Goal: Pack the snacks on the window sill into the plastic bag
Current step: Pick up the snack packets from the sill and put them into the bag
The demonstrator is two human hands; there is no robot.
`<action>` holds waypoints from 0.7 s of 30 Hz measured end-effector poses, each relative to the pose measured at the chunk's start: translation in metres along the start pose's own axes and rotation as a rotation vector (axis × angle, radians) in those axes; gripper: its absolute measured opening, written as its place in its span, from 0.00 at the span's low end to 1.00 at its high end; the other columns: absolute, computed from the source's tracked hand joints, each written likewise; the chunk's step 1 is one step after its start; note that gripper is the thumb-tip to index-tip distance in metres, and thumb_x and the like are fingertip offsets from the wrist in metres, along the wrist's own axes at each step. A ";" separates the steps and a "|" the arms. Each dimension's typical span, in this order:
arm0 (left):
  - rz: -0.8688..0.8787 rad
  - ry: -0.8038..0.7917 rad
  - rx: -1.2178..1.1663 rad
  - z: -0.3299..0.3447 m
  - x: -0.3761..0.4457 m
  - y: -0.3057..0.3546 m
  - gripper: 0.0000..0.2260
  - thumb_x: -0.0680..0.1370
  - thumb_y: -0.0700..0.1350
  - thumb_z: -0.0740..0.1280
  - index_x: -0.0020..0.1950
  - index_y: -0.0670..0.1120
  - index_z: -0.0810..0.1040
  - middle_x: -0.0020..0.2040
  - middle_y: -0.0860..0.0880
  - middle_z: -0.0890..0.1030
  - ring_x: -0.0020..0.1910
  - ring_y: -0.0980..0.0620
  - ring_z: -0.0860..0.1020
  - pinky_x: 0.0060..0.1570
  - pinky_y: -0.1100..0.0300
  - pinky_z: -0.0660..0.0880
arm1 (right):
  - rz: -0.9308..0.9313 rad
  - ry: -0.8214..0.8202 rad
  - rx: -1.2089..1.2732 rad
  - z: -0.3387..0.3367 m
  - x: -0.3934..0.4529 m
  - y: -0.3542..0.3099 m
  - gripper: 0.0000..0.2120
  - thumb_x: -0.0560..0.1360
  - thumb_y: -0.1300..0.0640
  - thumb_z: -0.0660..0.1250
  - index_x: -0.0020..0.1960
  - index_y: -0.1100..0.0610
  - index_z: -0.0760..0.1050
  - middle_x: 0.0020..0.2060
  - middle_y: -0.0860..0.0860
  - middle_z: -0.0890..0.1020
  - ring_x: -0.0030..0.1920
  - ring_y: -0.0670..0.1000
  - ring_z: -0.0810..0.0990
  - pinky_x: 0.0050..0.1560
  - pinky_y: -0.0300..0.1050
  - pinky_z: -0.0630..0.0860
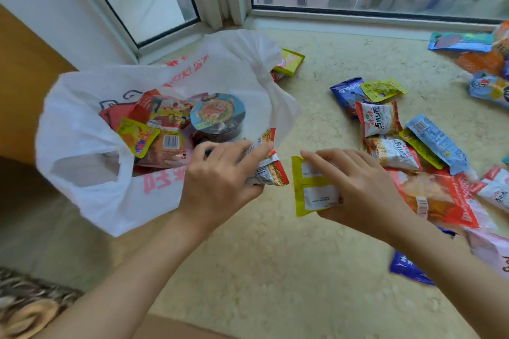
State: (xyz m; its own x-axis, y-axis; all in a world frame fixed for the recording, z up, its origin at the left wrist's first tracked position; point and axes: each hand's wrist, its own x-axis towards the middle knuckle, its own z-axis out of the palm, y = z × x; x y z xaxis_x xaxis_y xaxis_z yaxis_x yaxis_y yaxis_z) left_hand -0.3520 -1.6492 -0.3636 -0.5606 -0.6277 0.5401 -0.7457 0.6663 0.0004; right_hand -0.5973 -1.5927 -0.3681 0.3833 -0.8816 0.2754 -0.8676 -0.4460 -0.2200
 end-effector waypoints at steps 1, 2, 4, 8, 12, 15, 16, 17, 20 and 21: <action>-0.025 0.008 0.009 -0.007 -0.001 -0.009 0.21 0.71 0.51 0.70 0.63 0.53 0.75 0.49 0.49 0.83 0.46 0.49 0.81 0.45 0.52 0.73 | -0.005 0.011 0.009 0.000 0.007 -0.006 0.45 0.55 0.51 0.77 0.70 0.54 0.65 0.55 0.54 0.79 0.50 0.57 0.79 0.50 0.51 0.73; -0.061 0.015 0.029 -0.016 -0.005 -0.022 0.21 0.70 0.51 0.70 0.63 0.52 0.75 0.50 0.49 0.83 0.46 0.49 0.81 0.45 0.52 0.73 | -0.016 0.026 0.021 0.002 0.017 -0.015 0.44 0.56 0.50 0.75 0.70 0.54 0.65 0.56 0.54 0.78 0.50 0.58 0.78 0.51 0.51 0.73; -0.143 0.015 0.073 -0.029 -0.012 -0.048 0.22 0.69 0.50 0.71 0.62 0.52 0.77 0.50 0.49 0.82 0.45 0.48 0.81 0.44 0.52 0.71 | -0.029 0.037 0.044 0.009 0.036 -0.033 0.41 0.58 0.49 0.70 0.70 0.53 0.65 0.56 0.53 0.78 0.51 0.58 0.78 0.51 0.51 0.73; -0.262 -0.094 0.162 -0.034 -0.025 -0.098 0.25 0.66 0.51 0.74 0.63 0.52 0.78 0.51 0.50 0.82 0.45 0.46 0.80 0.42 0.53 0.68 | -0.054 0.053 0.084 0.026 0.082 -0.067 0.40 0.59 0.49 0.69 0.71 0.53 0.65 0.57 0.52 0.78 0.52 0.56 0.78 0.50 0.50 0.73; -0.355 -0.185 0.211 -0.023 -0.022 -0.134 0.27 0.65 0.48 0.75 0.65 0.52 0.77 0.52 0.48 0.81 0.46 0.44 0.79 0.41 0.53 0.70 | -0.045 0.103 0.058 0.042 0.133 -0.093 0.41 0.58 0.51 0.74 0.70 0.55 0.68 0.56 0.54 0.78 0.51 0.59 0.78 0.52 0.53 0.73; -0.396 -0.218 0.247 -0.005 -0.022 -0.149 0.28 0.66 0.40 0.74 0.66 0.51 0.76 0.57 0.45 0.80 0.50 0.43 0.80 0.41 0.52 0.73 | -0.067 0.067 -0.086 0.053 0.172 -0.097 0.41 0.60 0.46 0.76 0.70 0.54 0.68 0.56 0.54 0.78 0.53 0.59 0.77 0.59 0.60 0.70; -0.407 -0.225 0.234 0.002 -0.024 -0.155 0.28 0.67 0.38 0.74 0.67 0.51 0.75 0.59 0.44 0.80 0.53 0.42 0.80 0.42 0.51 0.75 | -0.082 0.034 -0.148 0.058 0.184 -0.095 0.41 0.60 0.47 0.77 0.70 0.54 0.68 0.57 0.55 0.78 0.53 0.60 0.77 0.60 0.63 0.68; -0.421 -0.241 0.219 0.008 -0.026 -0.160 0.28 0.69 0.37 0.73 0.68 0.51 0.74 0.62 0.44 0.78 0.56 0.42 0.79 0.45 0.50 0.75 | -0.097 0.000 -0.209 0.063 0.195 -0.094 0.41 0.60 0.49 0.77 0.70 0.54 0.68 0.57 0.55 0.77 0.54 0.60 0.77 0.61 0.66 0.66; -0.455 -0.362 0.193 0.020 -0.034 -0.171 0.30 0.76 0.43 0.68 0.76 0.54 0.63 0.74 0.47 0.67 0.71 0.46 0.67 0.59 0.48 0.72 | -0.116 -0.105 -0.309 0.075 0.220 -0.090 0.41 0.62 0.51 0.76 0.71 0.54 0.66 0.58 0.56 0.76 0.59 0.61 0.75 0.63 0.72 0.60; -0.467 -0.398 0.179 0.022 -0.037 -0.174 0.30 0.78 0.48 0.66 0.77 0.55 0.58 0.76 0.47 0.63 0.74 0.47 0.63 0.63 0.48 0.70 | -0.108 -0.143 -0.320 0.078 0.226 -0.089 0.41 0.64 0.49 0.75 0.73 0.53 0.63 0.60 0.56 0.75 0.61 0.60 0.73 0.65 0.73 0.57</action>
State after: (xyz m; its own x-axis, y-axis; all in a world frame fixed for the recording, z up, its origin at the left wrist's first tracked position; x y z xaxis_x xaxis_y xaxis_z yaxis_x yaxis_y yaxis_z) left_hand -0.2096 -1.7510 -0.4026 -0.2270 -0.9601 0.1634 -0.9731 0.2303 0.0015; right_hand -0.4085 -1.7637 -0.3591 0.4985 -0.8550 0.1427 -0.8664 -0.4863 0.1130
